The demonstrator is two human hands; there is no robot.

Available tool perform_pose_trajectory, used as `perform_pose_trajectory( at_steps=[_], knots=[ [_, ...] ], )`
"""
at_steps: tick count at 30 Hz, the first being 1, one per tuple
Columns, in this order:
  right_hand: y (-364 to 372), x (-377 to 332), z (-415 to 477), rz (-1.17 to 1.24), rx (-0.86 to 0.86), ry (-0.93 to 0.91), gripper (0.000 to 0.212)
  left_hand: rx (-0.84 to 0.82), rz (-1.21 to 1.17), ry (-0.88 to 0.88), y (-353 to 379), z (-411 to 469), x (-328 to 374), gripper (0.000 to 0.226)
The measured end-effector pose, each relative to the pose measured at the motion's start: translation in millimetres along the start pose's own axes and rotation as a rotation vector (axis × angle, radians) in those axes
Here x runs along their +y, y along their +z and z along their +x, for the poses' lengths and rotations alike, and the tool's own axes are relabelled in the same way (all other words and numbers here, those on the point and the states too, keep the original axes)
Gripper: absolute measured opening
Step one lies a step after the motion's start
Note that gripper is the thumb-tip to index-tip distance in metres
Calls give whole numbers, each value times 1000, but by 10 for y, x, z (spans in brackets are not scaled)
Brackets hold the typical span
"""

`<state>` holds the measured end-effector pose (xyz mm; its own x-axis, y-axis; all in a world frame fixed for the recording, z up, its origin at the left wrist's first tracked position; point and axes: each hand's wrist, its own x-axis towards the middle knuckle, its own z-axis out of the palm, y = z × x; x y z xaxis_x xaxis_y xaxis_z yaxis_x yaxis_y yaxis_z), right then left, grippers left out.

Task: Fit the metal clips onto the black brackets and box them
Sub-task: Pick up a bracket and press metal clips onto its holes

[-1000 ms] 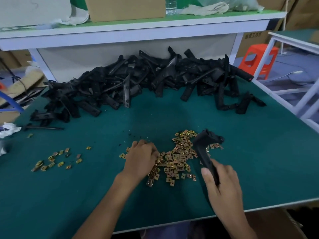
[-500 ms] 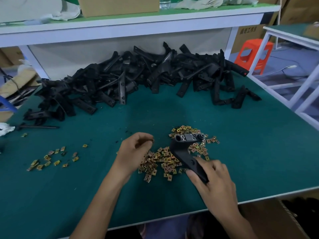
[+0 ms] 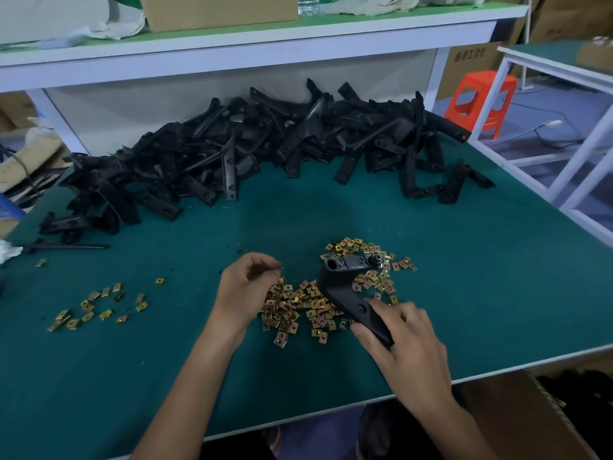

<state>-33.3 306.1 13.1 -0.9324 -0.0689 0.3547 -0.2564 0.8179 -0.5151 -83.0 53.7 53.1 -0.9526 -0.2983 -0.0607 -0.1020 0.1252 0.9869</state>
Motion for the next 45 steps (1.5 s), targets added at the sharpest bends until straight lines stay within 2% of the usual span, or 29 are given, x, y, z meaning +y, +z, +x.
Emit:
perform_pose_trajectory(
  at_steps=[6,10,15,19,24,29,34,37,39,42,45],
  knots=[
    [-8,0,2,-6,-20,-7,48,-33,3,30,-25,-20,-5,22],
    [-9,-7,-8,-17,-32,-34,48,-65,-32,14,0,-70,56,18],
    [-19,-25,-15,-66,-76,-56,51,-144,-52,96,17,-163,189,28],
    [-2,-23,-22,-88,-71,-71,52,-223,-25,124,5,-209,250,19],
    [26,-12,-20,-123,-70,-91,52,-174,3,111,67,-188,203,19],
    [48,5,-18,-148,-47,-51,48,-106,241,148,53,-135,40,22],
    [59,40,-10,-1,77,53,49,-38,557,181,-18,-132,-108,16],
    [62,61,-8,52,138,110,49,-165,723,307,26,-151,-140,11],
    [71,61,-11,36,133,101,50,-248,842,372,97,-174,-172,16],
    [83,64,-14,20,129,93,51,-231,932,390,152,-164,-213,23],
    [88,70,-7,17,139,86,52,-224,927,391,155,-126,-202,19]
  ],
)
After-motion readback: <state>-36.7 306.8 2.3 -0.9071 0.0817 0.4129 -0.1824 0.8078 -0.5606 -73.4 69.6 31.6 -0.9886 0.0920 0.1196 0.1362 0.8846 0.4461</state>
